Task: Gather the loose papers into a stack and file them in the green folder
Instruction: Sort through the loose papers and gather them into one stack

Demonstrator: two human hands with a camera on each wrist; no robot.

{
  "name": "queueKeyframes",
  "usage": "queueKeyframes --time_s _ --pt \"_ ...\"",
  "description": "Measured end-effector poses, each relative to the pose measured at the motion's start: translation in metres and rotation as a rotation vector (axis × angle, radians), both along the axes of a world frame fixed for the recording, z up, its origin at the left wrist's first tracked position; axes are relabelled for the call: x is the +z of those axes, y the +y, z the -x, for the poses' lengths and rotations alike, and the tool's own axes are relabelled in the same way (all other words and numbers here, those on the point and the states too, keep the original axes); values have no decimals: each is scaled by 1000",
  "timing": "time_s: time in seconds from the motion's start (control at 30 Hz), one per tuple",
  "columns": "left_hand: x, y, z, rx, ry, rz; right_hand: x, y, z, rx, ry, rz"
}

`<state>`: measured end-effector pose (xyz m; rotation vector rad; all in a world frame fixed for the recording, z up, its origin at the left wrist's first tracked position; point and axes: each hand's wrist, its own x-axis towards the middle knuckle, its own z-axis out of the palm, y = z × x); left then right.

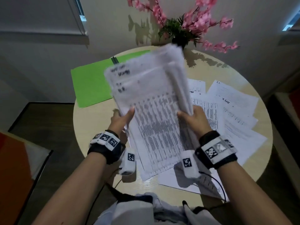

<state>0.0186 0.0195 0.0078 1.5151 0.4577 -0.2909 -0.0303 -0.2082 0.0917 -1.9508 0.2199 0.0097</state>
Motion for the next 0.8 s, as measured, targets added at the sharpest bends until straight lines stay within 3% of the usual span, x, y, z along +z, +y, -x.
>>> queueKeyframes --time_s 0.03,0.17,0.3,0.43,0.53,0.6,0.7,0.8 --pt "17 -3 -5 -5 -113 70 12 -5 -2 -11 -49 -36" --pt "106 -19 -17 21 -544 36 51 -9 -8 -107 -328 -135" --pt "150 -19 -16 27 -782 145 76 -12 -11 -170 -562 -373" --pt "144 -15 2 -52 -792 132 58 -12 -5 -204 -510 -441" --pt "121 -11 8 -84 -677 120 39 -5 -3 -94 -464 -321" --pt "104 -11 7 -105 -597 86 23 2 -5 -67 -331 -284" --pt "85 -12 6 -167 -477 61 3 11 -8 -109 -170 -211" --pt "76 -15 6 -184 -386 3 7 17 -15 -176 -165 -291"
